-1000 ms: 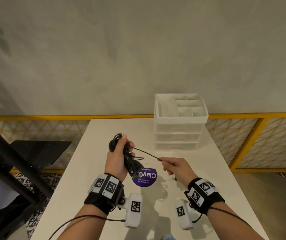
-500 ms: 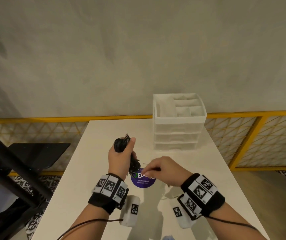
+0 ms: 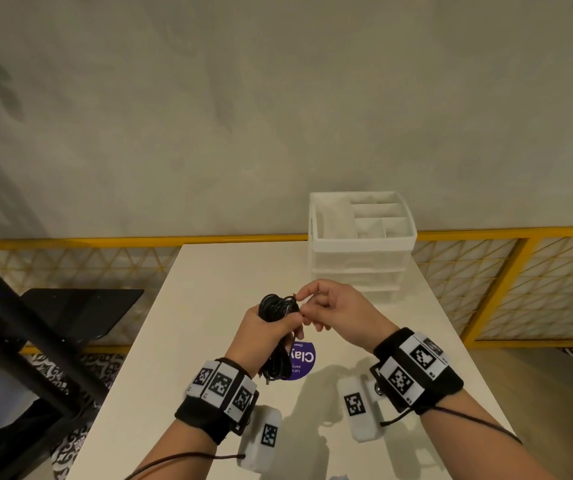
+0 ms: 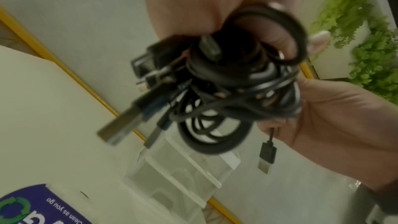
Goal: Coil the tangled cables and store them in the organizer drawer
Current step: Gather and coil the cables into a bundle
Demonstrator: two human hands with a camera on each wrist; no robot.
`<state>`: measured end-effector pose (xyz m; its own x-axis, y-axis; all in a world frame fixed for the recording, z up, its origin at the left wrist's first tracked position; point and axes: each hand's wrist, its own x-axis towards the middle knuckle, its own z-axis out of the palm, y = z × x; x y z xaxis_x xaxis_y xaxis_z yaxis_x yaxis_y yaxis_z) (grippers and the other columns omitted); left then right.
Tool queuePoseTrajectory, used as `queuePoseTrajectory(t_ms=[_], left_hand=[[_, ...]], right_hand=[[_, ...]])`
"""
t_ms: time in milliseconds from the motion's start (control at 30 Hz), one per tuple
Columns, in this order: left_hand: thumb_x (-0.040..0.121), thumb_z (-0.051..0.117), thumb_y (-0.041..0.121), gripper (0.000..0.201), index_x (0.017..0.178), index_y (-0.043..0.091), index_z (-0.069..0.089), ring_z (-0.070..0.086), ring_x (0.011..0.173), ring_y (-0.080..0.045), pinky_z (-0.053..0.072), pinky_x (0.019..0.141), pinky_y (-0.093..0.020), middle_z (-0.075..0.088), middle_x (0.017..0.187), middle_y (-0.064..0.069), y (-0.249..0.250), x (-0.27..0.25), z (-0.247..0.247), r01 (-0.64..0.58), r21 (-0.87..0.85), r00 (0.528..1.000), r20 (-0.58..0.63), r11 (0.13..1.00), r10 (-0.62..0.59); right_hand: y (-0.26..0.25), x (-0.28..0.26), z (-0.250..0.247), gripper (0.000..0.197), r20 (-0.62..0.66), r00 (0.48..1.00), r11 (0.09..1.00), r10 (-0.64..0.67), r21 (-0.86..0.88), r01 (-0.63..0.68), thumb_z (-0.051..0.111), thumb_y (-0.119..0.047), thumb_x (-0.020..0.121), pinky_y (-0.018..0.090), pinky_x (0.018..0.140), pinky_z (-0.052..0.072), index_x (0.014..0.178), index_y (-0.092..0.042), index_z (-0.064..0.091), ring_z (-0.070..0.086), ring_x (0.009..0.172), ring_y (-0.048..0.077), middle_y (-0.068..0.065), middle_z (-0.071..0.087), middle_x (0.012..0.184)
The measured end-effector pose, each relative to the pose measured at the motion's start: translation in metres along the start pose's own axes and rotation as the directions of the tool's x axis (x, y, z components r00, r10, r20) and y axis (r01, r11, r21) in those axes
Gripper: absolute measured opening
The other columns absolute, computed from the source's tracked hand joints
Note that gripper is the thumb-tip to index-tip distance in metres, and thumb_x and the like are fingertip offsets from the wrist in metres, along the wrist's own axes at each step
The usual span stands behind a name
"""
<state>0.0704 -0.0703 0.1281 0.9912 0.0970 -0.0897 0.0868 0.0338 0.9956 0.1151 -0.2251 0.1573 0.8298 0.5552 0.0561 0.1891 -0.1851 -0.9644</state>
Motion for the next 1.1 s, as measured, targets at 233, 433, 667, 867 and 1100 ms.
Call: queuePoseTrajectory(t_ms=[233, 433, 667, 867, 1100], left_hand=[[0.076, 0.074, 0.016, 0.028, 0.057, 0.008, 0.056, 0.046, 0.043, -0.017, 0.043, 0.05, -0.025, 0.051, 0.047, -0.004, 0.001, 0.001, 0.006, -0.036, 0.0, 0.999, 0.009, 0.999, 0.036], [0.08, 0.07, 0.028, 0.033, 0.056, 0.011, 0.054, 0.049, 0.047, -0.015, 0.046, 0.052, -0.026, 0.052, 0.052, -0.004, -0.001, 0.011, 0.009, -0.045, -0.189, 0.967, -0.253, 0.981, -0.004], [0.076, 0.072, 0.039, 0.035, 0.069, 0.006, 0.062, 0.059, 0.06, -0.022, 0.051, 0.07, -0.037, 0.061, 0.06, -0.007, -0.01, 0.011, 0.025, 0.003, -0.216, 0.933, -0.35, 0.976, -0.08], [0.076, 0.072, 0.038, 0.032, 0.086, 0.008, 0.066, 0.07, 0.086, -0.031, 0.056, 0.082, -0.042, 0.071, 0.088, -0.018, -0.01, 0.01, 0.037, 0.032, -0.225, 0.944, -0.313, 0.974, -0.104], [0.059, 0.08, 0.053, 0.072, 0.112, 0.009, 0.059, 0.07, 0.092, -0.031, 0.058, 0.081, -0.043, 0.069, 0.104, -0.02, -0.013, 0.023, 0.041, 0.131, -0.252, 0.959, -0.212, 0.959, -0.186]], right_hand=[[0.009, 0.003, -0.003, 0.017, -0.077, 0.997, 0.995, -0.017, 0.095, 0.025, 0.057, -0.007, 0.088, 0.015, 0.055, 0.041, 0.102, -0.017, 0.062, 0.048, 0.053, 0.007, -0.009, 0.061, 0.058], [0.024, 0.004, 0.014, 0.027, -0.113, 0.993, 0.998, 0.046, 0.041, -0.041, 0.049, -0.003, 0.091, 0.015, 0.063, 0.05, 0.112, -0.011, 0.064, 0.056, 0.057, 0.004, -0.002, 0.058, 0.068], [0.033, 0.007, 0.036, 0.031, -0.252, 0.967, 0.995, -0.032, -0.098, 0.007, 0.047, -0.012, 0.093, 0.02, 0.078, 0.045, 0.081, -0.033, 0.067, 0.06, 0.081, 0.004, -0.007, 0.066, 0.083], [0.032, 0.005, 0.041, 0.036, -0.185, 0.97, 0.986, 0.156, 0.092, -0.14, 0.035, -0.007, 0.092, 0.027, 0.09, 0.05, 0.112, -0.016, 0.063, 0.063, 0.101, 0.016, 0.007, 0.068, 0.108], [0.022, -0.003, 0.025, 0.05, 0.002, 0.991, 0.962, 0.135, 0.24, -0.132, 0.041, -0.005, 0.081, 0.019, 0.087, 0.048, 0.129, -0.016, 0.051, 0.059, 0.108, 0.01, 0.002, 0.063, 0.117]])
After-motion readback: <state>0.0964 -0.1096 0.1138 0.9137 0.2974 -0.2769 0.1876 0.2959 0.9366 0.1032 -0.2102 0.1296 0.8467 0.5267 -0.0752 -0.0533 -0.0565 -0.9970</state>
